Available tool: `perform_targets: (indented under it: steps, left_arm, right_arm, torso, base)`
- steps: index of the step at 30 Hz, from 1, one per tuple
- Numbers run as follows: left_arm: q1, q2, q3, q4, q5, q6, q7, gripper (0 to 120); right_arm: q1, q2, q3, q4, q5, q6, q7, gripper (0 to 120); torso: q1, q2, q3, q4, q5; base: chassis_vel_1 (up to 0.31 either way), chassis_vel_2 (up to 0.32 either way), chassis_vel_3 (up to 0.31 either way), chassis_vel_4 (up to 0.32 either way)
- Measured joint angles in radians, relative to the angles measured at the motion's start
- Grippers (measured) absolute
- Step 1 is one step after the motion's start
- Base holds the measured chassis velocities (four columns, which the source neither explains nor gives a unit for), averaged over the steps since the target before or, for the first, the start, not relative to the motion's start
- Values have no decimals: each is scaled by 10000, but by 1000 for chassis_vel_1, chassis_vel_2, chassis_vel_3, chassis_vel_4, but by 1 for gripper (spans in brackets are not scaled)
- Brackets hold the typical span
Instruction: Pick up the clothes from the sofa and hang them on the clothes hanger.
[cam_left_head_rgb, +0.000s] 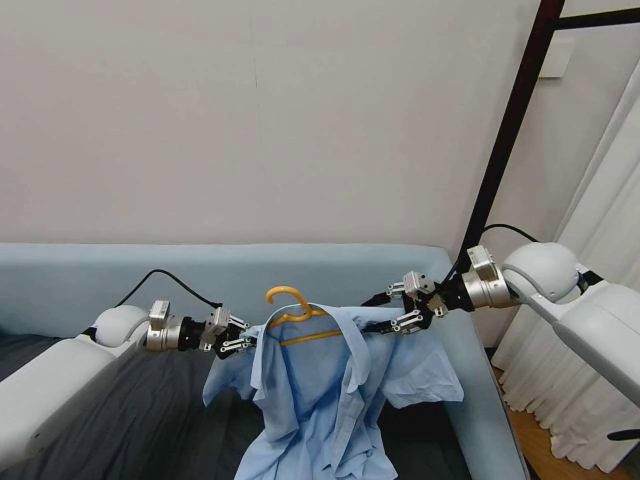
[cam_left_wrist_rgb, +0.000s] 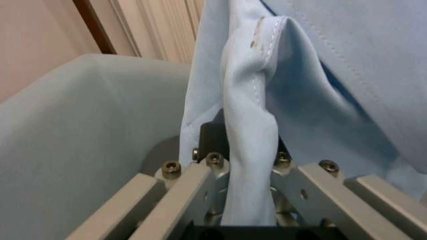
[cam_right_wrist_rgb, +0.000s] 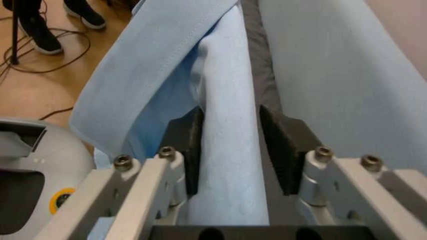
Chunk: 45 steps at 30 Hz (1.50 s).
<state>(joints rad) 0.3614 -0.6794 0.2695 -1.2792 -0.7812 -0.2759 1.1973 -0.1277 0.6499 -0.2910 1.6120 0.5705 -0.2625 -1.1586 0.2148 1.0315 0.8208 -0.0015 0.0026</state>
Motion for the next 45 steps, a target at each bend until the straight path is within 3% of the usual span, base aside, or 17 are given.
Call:
perform_targets:
  steps: [3,7,23,24,27,32,37,41,43,45]
  left_arm:
    - [-51,-35,37,18,5,-3,10,1]
    - [-115,-83,81,23,9,-8,40,1]
    - [-284,-15,214,63,-61,-241,-20,4]
    - [-304,-14,215,77,-81,-249,-31,11]
    - [-320,-9,218,106,-87,-250,-42,16]
    - [-336,3,183,131,-108,-264,-135,42]
    - [-365,76,-23,190,-177,-286,-158,55]
    - [-448,222,-570,805,-282,-480,-313,72]
    - [-474,232,-653,986,-285,-530,-341,75]
    - [-526,253,-919,1647,-286,-708,-518,86]
  right_arm:
    - [23,15,0,-53,-145,-22,-169,25]
    - [73,87,-4,-168,-442,-31,-448,7]
    - [93,121,52,-163,-537,293,-451,7]
    - [72,89,69,-155,-454,302,-412,7]
    - [14,7,99,-138,-266,304,-306,7]
    - [-198,-211,223,-114,235,237,-96,7]
    - [-526,-345,440,-152,286,232,31,7]
    - [-1097,-533,809,-205,555,209,337,7]
    - [-1188,-569,872,-205,651,191,423,7]
    - [-1593,-741,1110,-88,1242,33,980,7]
  torso:
    - [0,0,0,-1,0]
    - [0,0,0,-1,0]
    - [0,0,0,0,0]
    - [0,0,0,0,0]
    - [0,0,0,0,0]
    - [0,1,0,0,-1]
    - [0,2,0,-1,-1]
    - [0,2,0,-1,1]
    - [-1,2,0,0,1]
    - [-1,2,0,1,0]
  base:
    - [0,0,0,0]
    - [0,0,0,0]
    - [0,0,0,0]
    - [0,0,0,0]
    - [0,0,0,0]
    - [0,0,0,0]
    - [0,0,0,0]
    - [0,0,0,0]
    - [0,0,0,0]
    - [0,0,0,0]
